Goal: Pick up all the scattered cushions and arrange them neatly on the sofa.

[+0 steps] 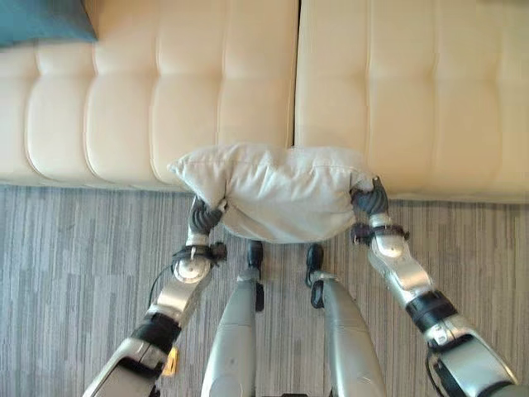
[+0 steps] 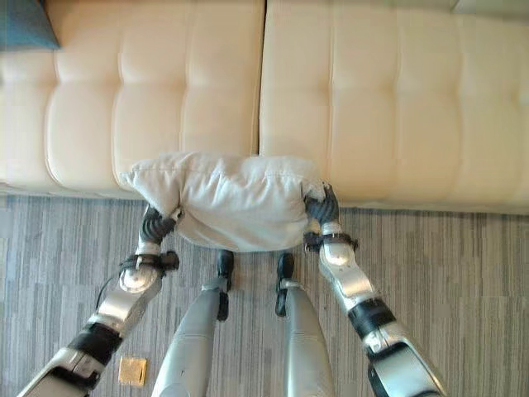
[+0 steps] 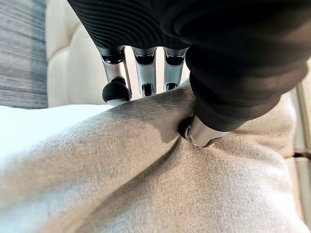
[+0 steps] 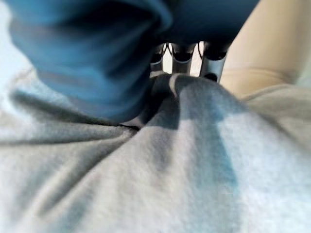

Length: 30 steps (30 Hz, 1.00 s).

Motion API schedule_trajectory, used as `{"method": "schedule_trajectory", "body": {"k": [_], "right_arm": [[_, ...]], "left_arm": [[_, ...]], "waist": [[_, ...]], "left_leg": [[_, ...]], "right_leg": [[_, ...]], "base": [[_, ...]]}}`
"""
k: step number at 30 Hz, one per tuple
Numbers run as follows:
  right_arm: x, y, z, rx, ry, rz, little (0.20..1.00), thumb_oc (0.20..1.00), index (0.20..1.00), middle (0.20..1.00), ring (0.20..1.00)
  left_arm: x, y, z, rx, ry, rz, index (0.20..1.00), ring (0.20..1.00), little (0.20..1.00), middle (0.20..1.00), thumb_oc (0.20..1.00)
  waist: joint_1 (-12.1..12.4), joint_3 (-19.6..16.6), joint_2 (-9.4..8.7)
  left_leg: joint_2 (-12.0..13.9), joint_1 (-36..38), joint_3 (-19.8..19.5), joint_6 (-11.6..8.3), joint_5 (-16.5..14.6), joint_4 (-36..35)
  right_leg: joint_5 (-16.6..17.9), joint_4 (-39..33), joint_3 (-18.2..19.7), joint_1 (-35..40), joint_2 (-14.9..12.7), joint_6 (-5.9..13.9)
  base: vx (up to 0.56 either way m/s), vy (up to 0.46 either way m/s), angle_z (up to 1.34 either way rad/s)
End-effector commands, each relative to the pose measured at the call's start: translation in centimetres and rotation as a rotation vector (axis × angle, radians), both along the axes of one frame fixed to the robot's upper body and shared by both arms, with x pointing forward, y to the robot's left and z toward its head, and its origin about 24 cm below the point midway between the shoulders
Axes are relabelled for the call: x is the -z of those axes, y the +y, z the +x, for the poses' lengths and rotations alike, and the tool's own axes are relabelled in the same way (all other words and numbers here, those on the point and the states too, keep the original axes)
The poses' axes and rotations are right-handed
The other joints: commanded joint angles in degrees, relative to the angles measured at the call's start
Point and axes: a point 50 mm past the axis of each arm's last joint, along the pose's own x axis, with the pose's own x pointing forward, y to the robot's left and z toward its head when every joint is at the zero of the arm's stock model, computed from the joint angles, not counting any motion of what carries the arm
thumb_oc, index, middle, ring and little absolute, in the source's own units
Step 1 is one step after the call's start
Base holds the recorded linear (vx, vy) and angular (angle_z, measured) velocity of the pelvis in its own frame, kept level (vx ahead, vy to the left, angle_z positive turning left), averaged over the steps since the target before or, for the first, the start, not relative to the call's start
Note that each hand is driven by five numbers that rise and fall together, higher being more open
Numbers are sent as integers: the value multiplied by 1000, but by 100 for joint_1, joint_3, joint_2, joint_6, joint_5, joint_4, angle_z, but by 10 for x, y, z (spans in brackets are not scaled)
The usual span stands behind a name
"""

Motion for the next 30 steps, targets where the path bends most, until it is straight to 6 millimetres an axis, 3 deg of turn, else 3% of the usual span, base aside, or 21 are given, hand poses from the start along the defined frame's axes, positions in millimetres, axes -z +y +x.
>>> {"method": "schedule_trajectory", "body": {"k": [1, 2, 7, 14, 18, 19, 20, 21, 24, 27, 30], "right_arm": [[-22, 35, -22, -251, -156, 57, 200, 200, 200, 200, 200], [-18, 27, -35, -265, -149, 62, 200, 200, 200, 200, 200], [-16, 16, -56, -307, -136, 31, 200, 200, 200, 200, 200], [-29, 19, -57, -334, -189, -24, 200, 200, 200, 200, 200], [-38, 29, -55, -360, -229, -1, 200, 200, 200, 200, 200], [-42, 33, -55, -371, -245, 10, 200, 200, 200, 200, 200], [-42, 33, -54, -372, -246, 11, 200, 200, 200, 200, 200], [-46, 37, -54, -385, -263, 22, 200, 200, 200, 200, 200], [-48, 38, -55, -394, -272, 35, 200, 200, 200, 200, 200], [-49, 38, -56, -404, -272, 58, 200, 200, 200, 200, 200], [-48, 39, -56, -414, -267, 62, 200, 200, 200, 200, 200]], "left_arm": [[-35, -35, -9, 240, -212, -29, 200, 200, 200, 200, 200], [-32, -26, -19, 233, -199, -15, 200, 200, 200, 200, 200], [-31, -15, -39, 245, -189, 1, 200, 200, 200, 200, 200], [-31, -11, -48, 250, -174, 16, 200, 200, 200, 200, 200], [-34, -9, -50, 248, -180, 54, 200, 200, 200, 200, 200], [-35, -8, -51, 254, -181, 77, 200, 200, 200, 200, 200], [-35, -8, -51, 253, -182, 77, 200, 200, 200, 200, 200], [-37, -7, -51, 255, -188, 91, 200, 200, 200, 200, 200], [-37, -7, -49, 256, -189, 114, 200, 200, 200, 200, 200], [-37, -5, -51, 242, -194, 98, 200, 200, 200, 200, 200], [-34, -5, -54, 233, -184, 77, 200, 200, 200, 200, 200]], "waist": [[-203, -590, -104], [-249, -830, -132], [-297, -1274, -202], [-191, -1371, -327], [-101, -1323, -393], [-77, -1286, -411], [-73, -1285, -415], [-72, -1191, -400], [-123, -1126, -297], [-209, -1168, -202], [-281, -1183, -165]], "left_leg": [[15, 602, 86, -143, -453, -352], [33, 999, 143, -154, -411, -615], [21, 1822, 266, -91, -504, -978], [10, 2076, 424, 16, -848, -670], [-5, 2037, 566, 180, -1105, -341], [-42, 2077, 578, 283, -1202, -312], [-45, 2073, 585, 287, -1205, -307], [-95, 2129, 540, 390, -1249, -290], [-169, 2338, 415, 427, -1267, -350], [-222, 2692, 368, 376, -1297, -587], [-267, 3028, 330, 344, -1372, -728]], "right_leg": [[76, -948, 29, 867, -90, 632], [149, -1257, 25, 1263, -78, 673], [151, -1712, 84, 2079, 4, 738], [187, -1824, 332, 2521, -26, 834], [310, -1558, 493, 2446, -96, 1004], [525, -1176, 546, 2327, -167, 1146], [520, -1162, 555, 2316, -170, 1150], [860, -647, 655, 2102, -205, 1295], [724, -178, 706, 1825, -18, 1177], [433, -628, 450, 1576, 94, 982], [530, -1206, 237, 1308, 178, 962]], "base": [[242, 71, -2], [249, 71, -2], [255, 77, -17], [150, 97, -17], [84, 153, -25], [46, 112, -29], [100, 206, -32], [49, 99, -18], [177, 129, -9], [296, 53, 22], [321, -20, 11]]}}
